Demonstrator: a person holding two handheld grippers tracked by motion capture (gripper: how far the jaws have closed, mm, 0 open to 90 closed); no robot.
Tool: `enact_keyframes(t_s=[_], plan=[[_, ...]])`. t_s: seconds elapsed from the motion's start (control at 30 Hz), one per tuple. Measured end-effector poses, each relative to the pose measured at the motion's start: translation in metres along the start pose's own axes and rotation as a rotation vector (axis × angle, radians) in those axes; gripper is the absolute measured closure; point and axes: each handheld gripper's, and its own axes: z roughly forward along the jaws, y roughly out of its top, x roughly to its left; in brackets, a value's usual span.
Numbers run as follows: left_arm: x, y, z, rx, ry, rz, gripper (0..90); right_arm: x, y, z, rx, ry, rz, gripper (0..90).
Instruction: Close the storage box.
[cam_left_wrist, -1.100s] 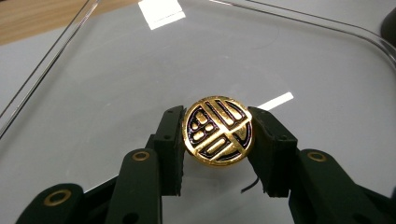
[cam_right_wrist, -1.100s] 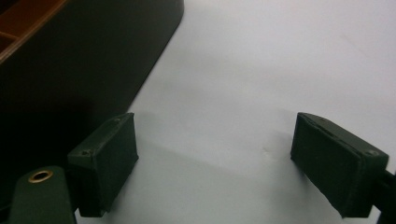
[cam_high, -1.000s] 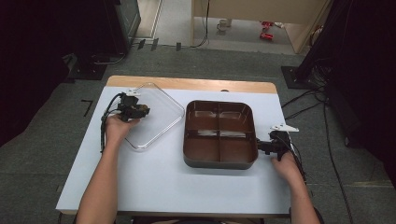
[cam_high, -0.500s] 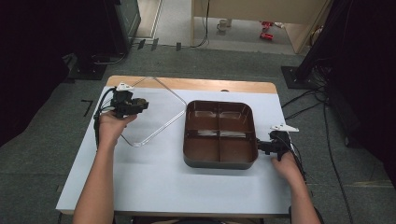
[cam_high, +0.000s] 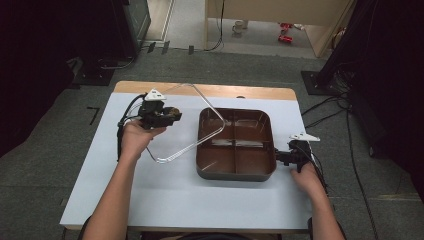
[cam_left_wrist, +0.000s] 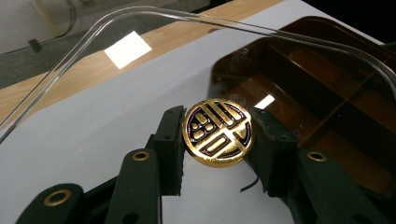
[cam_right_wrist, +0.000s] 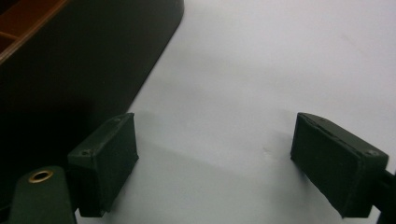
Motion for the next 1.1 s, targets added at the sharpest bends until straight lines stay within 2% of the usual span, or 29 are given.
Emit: enact_keyframes(t_s=[0.07,0.1,0.13,0.17,0.3,0.33,0.43,0.47,0.6,0.63,0.7,0.77,0.8,0.83,0.87,1.0,1.03,1.1], plan=[[-0.01,0.003,0.007,0.007,-0.016,0.024,59.3,0.0,0.0,0.0,0.0,0.0,0.001,14.3],[-0.01,0.003,0.007,0.007,-0.016,0.024,59.4,0.0,0.0,0.0,0.0,0.0,0.001,14.3],[-0.019,0.005,0.015,0.019,-0.03,0.051,59.4,0.0,0.0,0.0,0.0,0.0,0.002,14.3],[-0.019,0.005,0.015,0.019,-0.03,0.051,59.4,0.0,0.0,0.0,0.0,0.0,0.002,14.3],[-0.032,0.009,0.032,0.023,-0.092,0.071,59.4,0.0,0.0,0.0,0.0,0.0,0.002,14.3],[-0.038,0.012,0.038,0.035,-0.114,0.094,59.4,0.0,0.0,0.0,0.0,0.0,0.0,14.3],[-0.045,0.014,0.045,0.042,-0.126,0.118,59.4,0.0,0.0,0.0,0.0,0.0,-0.001,14.3],[-0.049,0.016,0.049,0.051,-0.135,0.139,59.4,0.0,0.0,0.0,-0.001,0.0,0.0,14.3],[-0.06,0.02,0.06,0.065,-0.169,0.177,59.4,0.0,0.0,0.0,0.001,0.0,0.002,14.3],[-0.063,0.021,0.064,0.066,-0.192,0.195,59.4,0.0,0.0,0.0,0.001,0.0,0.002,14.3],[-0.065,0.022,0.066,0.065,-0.2,0.201,59.4,0.0,0.0,0.0,0.001,0.0,0.003,14.3],[-0.069,0.023,0.071,0.072,-0.23,0.211,59.4,0.0,0.0,0.0,0.0,0.0,0.002,14.3],[-0.071,0.024,0.075,0.071,-0.26,0.214,59.4,0.0,0.0,0.0,0.0,-0.001,0.003,14.3],[-0.071,0.024,0.075,0.071,-0.26,0.214,59.4,0.0,0.0,0.0,0.0,-0.001,0.003,14.3],[-0.073,0.026,0.079,0.077,-0.282,0.219,59.4,0.0,0.0,0.0,0.0,0.0,0.0,14.3],[-0.08,0.029,0.088,0.102,-0.303,0.264,59.4,0.0,0.0,0.0,0.0,0.0,0.003,14.3],[-0.083,0.031,0.092,0.114,-0.318,0.285,59.4,0.0,0.0,0.0,0.0,0.0,0.002,14.3],[-0.086,0.031,0.098,0.121,-0.343,0.301,59.4,0.0,0.0,0.0,0.001,0.0,0.001,14.3]])
